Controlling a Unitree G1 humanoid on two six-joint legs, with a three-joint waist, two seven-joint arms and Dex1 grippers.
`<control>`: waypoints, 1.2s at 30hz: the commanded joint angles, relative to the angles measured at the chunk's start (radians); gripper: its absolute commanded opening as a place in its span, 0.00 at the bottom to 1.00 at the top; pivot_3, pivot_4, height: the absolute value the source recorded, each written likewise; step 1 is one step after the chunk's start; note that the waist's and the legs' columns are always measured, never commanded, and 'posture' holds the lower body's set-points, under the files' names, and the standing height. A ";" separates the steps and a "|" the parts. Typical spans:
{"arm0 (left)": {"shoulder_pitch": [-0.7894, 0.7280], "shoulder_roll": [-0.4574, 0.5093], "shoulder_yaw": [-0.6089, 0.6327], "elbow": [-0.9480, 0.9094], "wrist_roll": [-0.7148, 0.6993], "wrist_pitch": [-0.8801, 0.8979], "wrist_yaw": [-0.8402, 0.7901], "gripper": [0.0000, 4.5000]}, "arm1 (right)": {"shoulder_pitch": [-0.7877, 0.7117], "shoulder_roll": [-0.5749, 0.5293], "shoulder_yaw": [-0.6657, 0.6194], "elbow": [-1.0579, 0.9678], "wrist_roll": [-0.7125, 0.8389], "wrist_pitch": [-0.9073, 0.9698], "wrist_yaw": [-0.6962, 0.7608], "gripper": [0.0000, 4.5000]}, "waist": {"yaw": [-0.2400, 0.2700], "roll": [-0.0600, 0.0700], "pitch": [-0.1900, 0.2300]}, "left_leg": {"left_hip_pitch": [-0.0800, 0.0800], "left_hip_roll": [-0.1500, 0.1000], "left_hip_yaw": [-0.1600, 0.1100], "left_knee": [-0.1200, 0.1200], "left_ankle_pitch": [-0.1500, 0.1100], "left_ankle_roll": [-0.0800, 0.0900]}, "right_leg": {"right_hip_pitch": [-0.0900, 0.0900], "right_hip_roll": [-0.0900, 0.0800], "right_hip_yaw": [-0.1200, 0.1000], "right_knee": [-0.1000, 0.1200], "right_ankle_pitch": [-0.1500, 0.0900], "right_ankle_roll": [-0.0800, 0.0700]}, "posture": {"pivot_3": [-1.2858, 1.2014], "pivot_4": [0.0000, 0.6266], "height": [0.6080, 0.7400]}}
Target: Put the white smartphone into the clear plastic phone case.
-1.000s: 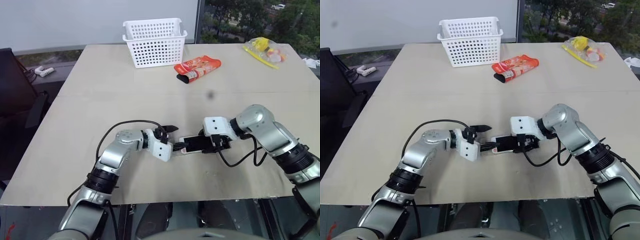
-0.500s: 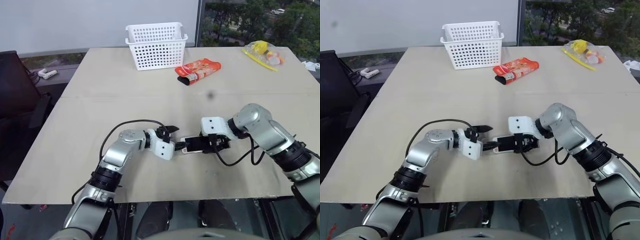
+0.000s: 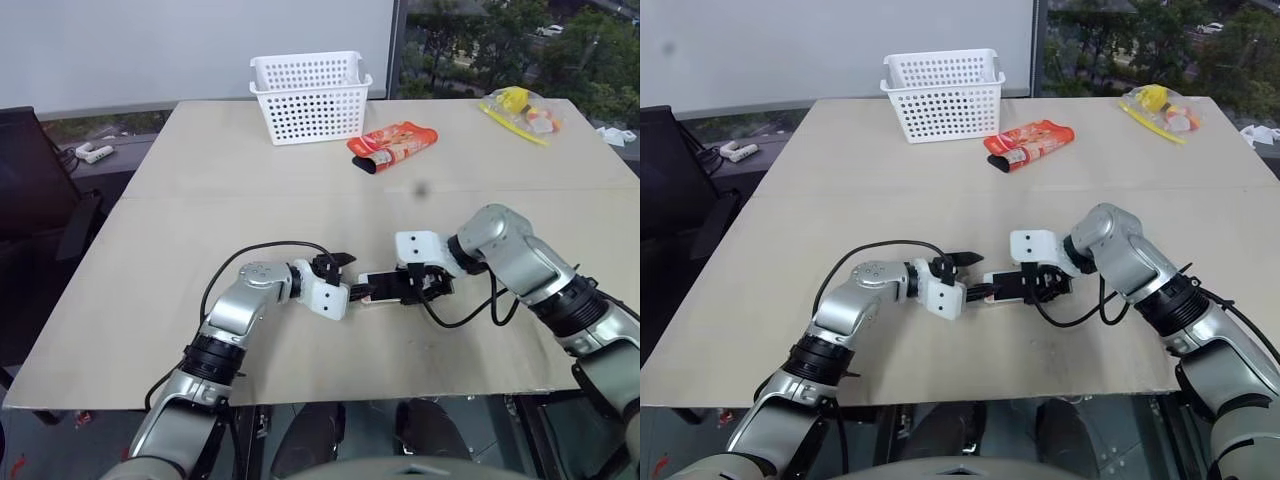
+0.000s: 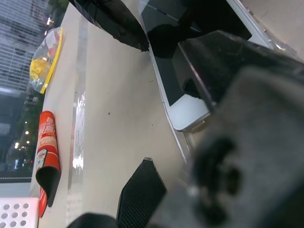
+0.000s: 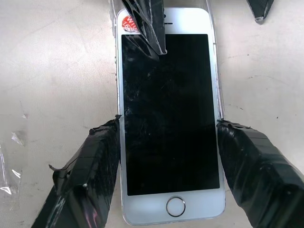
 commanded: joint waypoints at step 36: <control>0.049 -0.029 -0.066 0.124 0.074 0.043 0.024 0.00 | 0.191 0.001 -0.224 -0.230 0.241 0.060 -0.144 0.02 | -0.015 -0.002 -0.001 | -0.002 0.000 -0.005 -0.016 0.000 -0.001 | -0.001 0.000 -0.003 -0.016 0.001 0.004 | 0.52 0.24 1.00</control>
